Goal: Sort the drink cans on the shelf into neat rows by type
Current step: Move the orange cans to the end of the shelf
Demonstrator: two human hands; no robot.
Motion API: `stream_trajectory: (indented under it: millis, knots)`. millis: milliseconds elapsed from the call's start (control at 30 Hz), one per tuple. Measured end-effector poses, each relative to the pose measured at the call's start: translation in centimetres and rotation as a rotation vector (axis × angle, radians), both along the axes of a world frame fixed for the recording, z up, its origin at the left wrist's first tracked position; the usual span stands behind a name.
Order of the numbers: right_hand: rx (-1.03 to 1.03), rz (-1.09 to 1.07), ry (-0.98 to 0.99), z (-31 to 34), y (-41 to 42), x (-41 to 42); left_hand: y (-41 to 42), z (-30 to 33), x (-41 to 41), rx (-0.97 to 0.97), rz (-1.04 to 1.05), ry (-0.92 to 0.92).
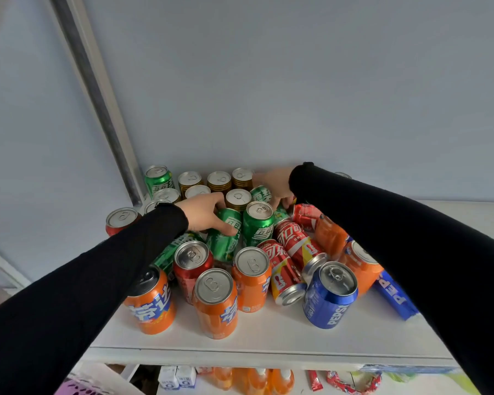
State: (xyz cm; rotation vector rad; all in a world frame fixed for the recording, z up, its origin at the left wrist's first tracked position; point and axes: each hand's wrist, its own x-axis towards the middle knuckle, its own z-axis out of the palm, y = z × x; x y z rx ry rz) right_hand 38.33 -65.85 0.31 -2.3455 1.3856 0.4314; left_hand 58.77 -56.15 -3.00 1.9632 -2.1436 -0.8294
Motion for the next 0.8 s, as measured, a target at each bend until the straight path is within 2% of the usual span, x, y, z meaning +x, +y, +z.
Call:
stream_trajectory:
  millis: [167, 333, 467, 633, 733, 800]
  knots:
    - [-0.365, 0.098, -0.089, 0.2, 1.5, -2.5, 0.7, 0.4, -0.1, -0.107, 0.016, 0.011]
    - [-0.544, 0.127, -0.178, -1.1, 3.1, -4.0, 0.8, 0.4, -0.3, -0.243, 0.018, 0.043]
    - [-0.644, 0.120, -0.169, -1.6, 3.3, -4.0, 0.5, 0.4, -0.2, -0.275, 0.016, -0.051]
    - [-0.675, 0.079, -0.177, -2.8, 3.3, -3.5, 0.9, 0.4, 0.3, -0.302, -0.052, -0.186]
    - [-0.510, -0.013, -0.344, -1.8, 3.7, -5.3, 1.1, 2.5, 1.4, -0.256, -0.052, -0.122]
    - [-0.425, 0.022, -0.265, -0.7, 4.4, -6.3, 1.2, 4.0, 3.0, -0.229, -0.038, -0.108]
